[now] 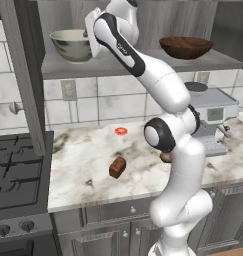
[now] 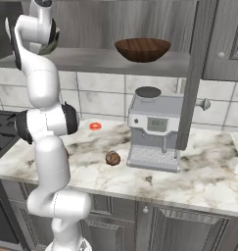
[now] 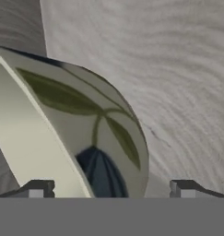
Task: Pick both bowls and place them on the counter. Then place the bread in one bowl and place the bread in the other bowl.
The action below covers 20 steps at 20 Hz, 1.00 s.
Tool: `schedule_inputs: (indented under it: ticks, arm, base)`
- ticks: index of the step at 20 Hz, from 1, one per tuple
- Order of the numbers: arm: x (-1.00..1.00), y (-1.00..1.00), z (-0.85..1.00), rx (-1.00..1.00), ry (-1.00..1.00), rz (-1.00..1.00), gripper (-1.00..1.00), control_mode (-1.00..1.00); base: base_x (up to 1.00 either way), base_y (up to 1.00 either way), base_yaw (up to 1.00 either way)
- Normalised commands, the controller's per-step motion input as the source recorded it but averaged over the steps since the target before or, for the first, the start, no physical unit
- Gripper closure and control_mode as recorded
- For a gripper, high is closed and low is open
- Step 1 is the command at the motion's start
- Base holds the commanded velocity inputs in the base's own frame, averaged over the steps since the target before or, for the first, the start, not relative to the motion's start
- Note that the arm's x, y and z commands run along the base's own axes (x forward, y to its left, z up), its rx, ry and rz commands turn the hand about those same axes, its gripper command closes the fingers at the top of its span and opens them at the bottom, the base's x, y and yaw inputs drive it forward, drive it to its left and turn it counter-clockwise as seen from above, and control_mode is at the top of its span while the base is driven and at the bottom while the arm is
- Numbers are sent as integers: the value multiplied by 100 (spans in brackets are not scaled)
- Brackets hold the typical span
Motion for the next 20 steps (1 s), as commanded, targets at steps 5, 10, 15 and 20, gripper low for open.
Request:
schedule_inputs:
  ticks: [5,10,15,20]
  arm:
    - [0,5,-13,-3,6,0,-100,-100]
    - [-19,2,-17,-6,5,0,100,-100]
    - [-28,3,-12,-3,16,0,100,-100]
    - [-42,0,-6,0,3,0,100,-100]
  base:
    - [0,0,0]
    - [0,0,0]
    - [0,0,0]
    - [0,0,0]
